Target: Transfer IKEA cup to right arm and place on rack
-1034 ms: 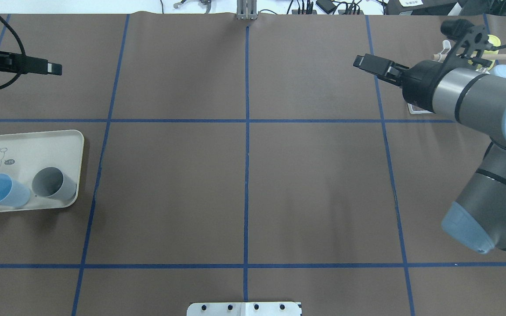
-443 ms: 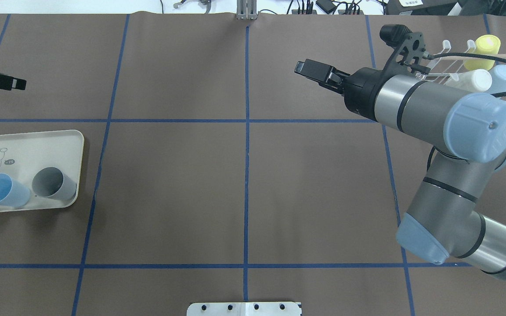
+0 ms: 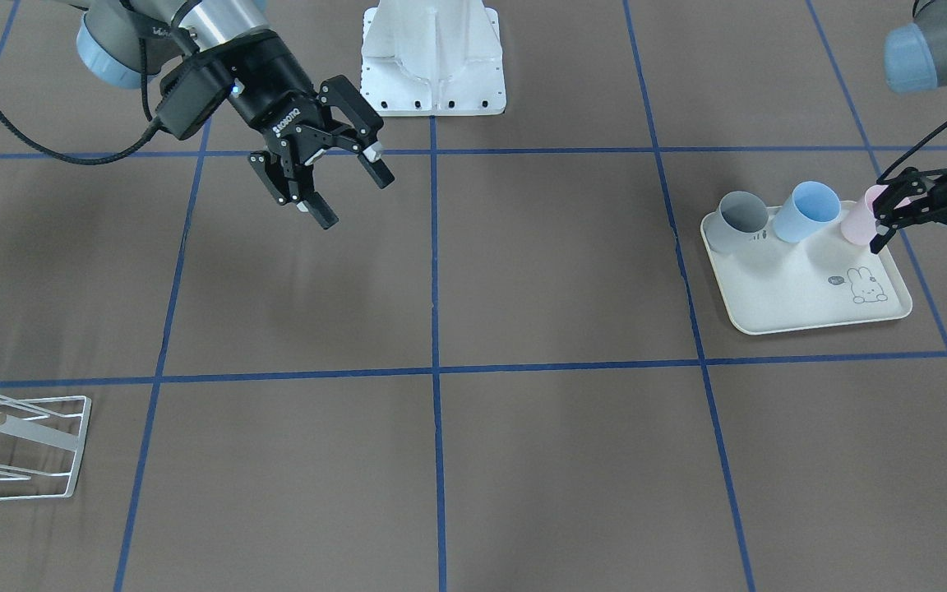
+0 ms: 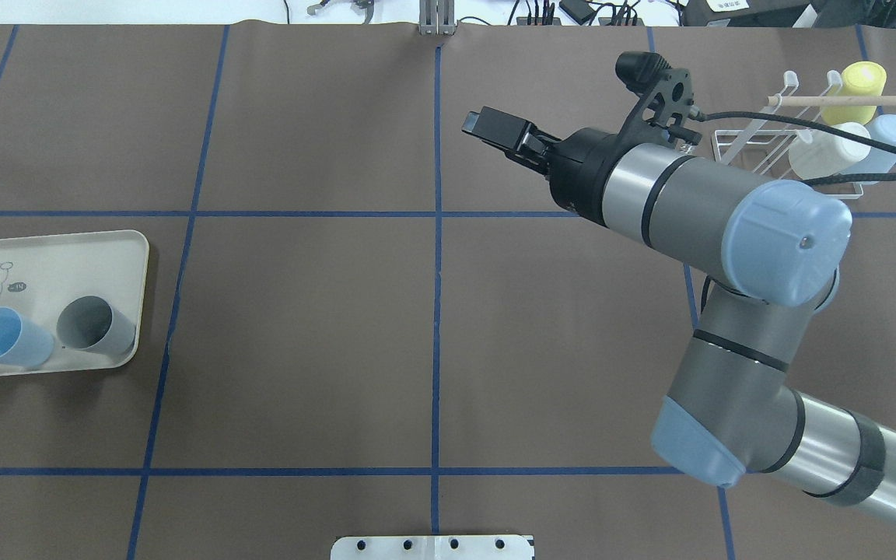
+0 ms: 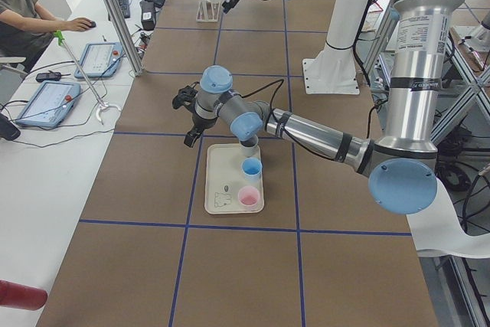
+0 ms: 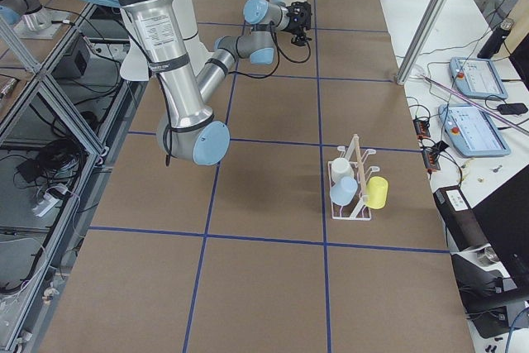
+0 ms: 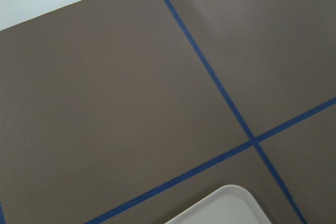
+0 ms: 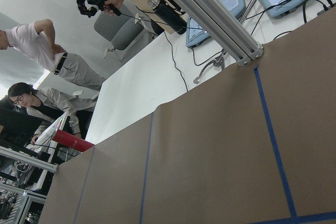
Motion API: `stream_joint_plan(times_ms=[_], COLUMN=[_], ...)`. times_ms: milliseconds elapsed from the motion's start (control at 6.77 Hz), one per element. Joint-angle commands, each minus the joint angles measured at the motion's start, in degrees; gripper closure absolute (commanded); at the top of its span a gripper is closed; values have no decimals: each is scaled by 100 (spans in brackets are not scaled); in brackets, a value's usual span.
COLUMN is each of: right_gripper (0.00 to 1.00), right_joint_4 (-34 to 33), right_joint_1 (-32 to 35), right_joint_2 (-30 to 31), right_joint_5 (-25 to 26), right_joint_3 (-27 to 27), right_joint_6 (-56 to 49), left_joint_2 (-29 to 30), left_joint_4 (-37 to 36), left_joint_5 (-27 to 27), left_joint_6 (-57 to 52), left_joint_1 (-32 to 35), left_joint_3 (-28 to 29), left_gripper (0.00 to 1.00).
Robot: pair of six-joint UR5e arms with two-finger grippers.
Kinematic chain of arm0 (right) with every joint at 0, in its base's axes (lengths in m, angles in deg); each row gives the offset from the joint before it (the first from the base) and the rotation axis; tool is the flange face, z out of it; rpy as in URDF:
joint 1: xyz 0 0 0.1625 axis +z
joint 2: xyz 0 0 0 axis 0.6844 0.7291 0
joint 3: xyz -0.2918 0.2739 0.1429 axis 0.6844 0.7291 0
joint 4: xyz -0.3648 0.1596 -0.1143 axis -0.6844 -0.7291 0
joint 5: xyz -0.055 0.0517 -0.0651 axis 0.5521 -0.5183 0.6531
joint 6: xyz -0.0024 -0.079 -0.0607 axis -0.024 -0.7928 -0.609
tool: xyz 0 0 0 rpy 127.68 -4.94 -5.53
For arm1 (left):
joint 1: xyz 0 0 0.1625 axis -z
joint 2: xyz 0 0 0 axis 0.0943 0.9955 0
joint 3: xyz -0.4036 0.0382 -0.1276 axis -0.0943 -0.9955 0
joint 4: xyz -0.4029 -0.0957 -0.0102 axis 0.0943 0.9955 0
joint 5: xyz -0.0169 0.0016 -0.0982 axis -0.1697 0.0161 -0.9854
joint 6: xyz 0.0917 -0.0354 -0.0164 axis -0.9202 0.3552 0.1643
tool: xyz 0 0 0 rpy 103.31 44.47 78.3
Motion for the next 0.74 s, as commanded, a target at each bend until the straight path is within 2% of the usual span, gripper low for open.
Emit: stream_joint_plan(times_ms=[0,443,591], right_gripper=[0,0,0], right_joint_4=[7,95,95], right_joint_1=[-411,-465,-474], right_joint_2=[-373,-463,-524], right_joint_5=[558,586,604], right_joint_3=[111,182,225], right_joint_6=[79,396,500], left_joint_2=[-434,-1023,-1217], left_joint_4=[-301,-266,-197], left_joint_5=[0,0,26], left_joint_6=[-935,-2061,-2081], left_joint_1=[70,290,291], left_joint_3=[26,290,308], left_gripper=[0,0,0])
